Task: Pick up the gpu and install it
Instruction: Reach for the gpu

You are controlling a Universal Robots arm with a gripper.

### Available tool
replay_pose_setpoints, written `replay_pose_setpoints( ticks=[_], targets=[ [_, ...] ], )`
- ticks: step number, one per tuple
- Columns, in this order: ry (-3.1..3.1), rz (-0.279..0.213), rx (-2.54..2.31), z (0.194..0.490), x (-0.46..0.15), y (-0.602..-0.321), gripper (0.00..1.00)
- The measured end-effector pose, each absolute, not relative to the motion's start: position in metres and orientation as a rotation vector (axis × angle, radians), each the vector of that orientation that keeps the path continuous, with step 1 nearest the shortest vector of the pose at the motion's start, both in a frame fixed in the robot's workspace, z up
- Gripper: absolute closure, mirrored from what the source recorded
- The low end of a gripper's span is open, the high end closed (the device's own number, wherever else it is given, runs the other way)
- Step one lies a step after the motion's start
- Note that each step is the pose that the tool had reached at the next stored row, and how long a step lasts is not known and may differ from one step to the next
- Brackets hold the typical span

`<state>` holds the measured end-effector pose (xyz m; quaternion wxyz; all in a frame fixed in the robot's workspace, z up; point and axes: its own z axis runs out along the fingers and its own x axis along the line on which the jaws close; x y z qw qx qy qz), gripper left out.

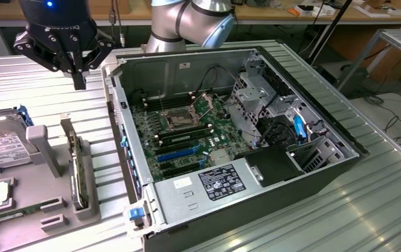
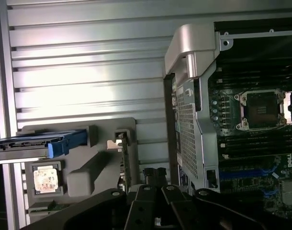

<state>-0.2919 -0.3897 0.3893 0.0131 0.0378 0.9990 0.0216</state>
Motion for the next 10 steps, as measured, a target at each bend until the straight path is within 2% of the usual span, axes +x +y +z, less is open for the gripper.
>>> replay_pose_setpoints(
  ticks=[10],
  targets=[
    [3.112,0.068,0.118,0.389,-0.307,-0.393,0.89]
  ],
)
